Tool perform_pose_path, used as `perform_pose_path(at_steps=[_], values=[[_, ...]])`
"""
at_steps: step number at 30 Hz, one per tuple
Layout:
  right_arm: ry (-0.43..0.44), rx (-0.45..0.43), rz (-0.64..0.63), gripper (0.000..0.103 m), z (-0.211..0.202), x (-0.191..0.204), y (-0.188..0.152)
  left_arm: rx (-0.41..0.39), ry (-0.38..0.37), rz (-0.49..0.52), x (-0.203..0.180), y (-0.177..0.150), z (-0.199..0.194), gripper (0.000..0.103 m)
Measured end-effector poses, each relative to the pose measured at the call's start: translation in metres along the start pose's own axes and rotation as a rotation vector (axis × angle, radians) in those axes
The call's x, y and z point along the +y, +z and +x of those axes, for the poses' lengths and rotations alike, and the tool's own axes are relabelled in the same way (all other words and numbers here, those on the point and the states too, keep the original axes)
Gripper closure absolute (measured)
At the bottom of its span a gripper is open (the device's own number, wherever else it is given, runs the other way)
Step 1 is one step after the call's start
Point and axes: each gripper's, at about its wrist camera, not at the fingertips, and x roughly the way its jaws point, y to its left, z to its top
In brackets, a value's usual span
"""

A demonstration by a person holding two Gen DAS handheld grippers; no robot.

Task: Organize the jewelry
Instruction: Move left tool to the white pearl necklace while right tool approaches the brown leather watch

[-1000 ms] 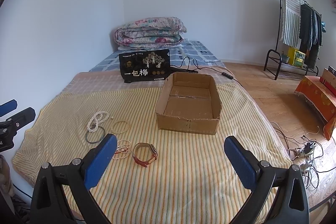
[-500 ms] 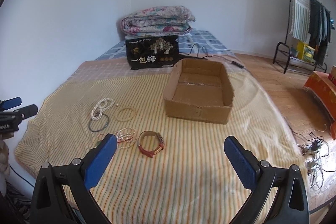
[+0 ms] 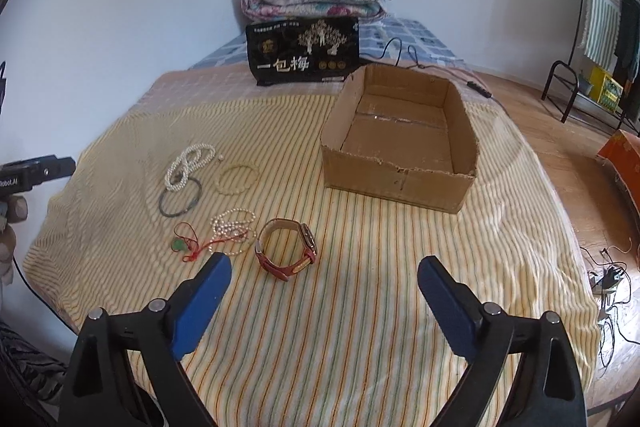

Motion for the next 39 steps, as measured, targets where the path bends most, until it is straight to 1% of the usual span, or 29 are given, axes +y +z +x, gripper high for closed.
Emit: perform_pose_path(at_steps=[2,4,7,8,9,11,13,14,16,18,21,24,28,30,32,35,39], values=[[0.013,0.026,0.007,0.014,0.008,-0.002,0.003,0.023,-0.008,-0.014,0.001,0.01,0.014,0.011],[0.006,0.041,-0.001,0.015,0.015,-0.002,0.005,0.037,-0.008,-0.005,0.0,0.019,0.026,0.011],[-0.01,0.046,-0.019,0.015,0.02,-0.001,0.006,0.068,0.016,-0.001,0.0,0.031,0.049,0.011],[-0.008,0.05,-0.02,0.015,0.022,-0.001,0.007,0.087,0.004,-0.011,0.002,0.035,0.058,0.011],[-0.004,0.054,-0.018,0.015,0.024,-0.001,0.007,0.106,-0.025,-0.021,0.003,0.04,0.067,0.011],[0.017,0.067,-0.002,0.015,0.03,-0.003,0.009,0.133,-0.054,-0.041,0.004,0.048,0.082,0.018],[0.03,0.078,0.006,0.015,0.035,-0.003,0.01,0.156,-0.071,-0.063,0.005,0.055,0.096,0.031],[0.033,0.084,0.005,0.016,0.037,-0.002,0.011,0.172,-0.085,-0.081,0.006,0.06,0.104,0.034],[0.038,0.097,0.003,0.018,0.042,-0.002,0.012,0.2,-0.101,-0.125,0.01,0.066,0.12,0.047],[0.044,0.107,0.006,0.021,0.047,-0.002,0.013,0.214,-0.11,-0.15,0.012,0.07,0.131,0.05],[0.057,0.118,0.015,0.021,0.052,-0.003,0.014,0.232,-0.121,-0.166,0.014,0.075,0.146,0.058],[0.08,0.126,0.014,0.021,0.056,-0.002,0.013,0.247,-0.127,-0.188,0.016,0.076,0.157,0.058],[0.103,0.132,-0.023,0.021,0.059,0.006,0.009,0.274,-0.112,-0.185,0.015,0.073,0.169,0.059],[0.103,0.133,-0.046,0.021,0.061,0.011,0.008,0.277,-0.096,-0.183,0.014,0.074,0.173,0.061],[0.096,0.135,-0.07,0.021,0.065,0.016,0.007,0.282,-0.101,-0.195,0.017,0.074,0.176,0.061],[0.098,0.14,-0.073,0.021,0.068,0.019,0.008,0.293,-0.11,-0.22,0.021,0.074,0.182,0.061],[0.094,0.147,-0.074,0.021,0.071,0.02,0.008,0.307,-0.103,-0.21,0.02,0.073,0.19,0.061]])
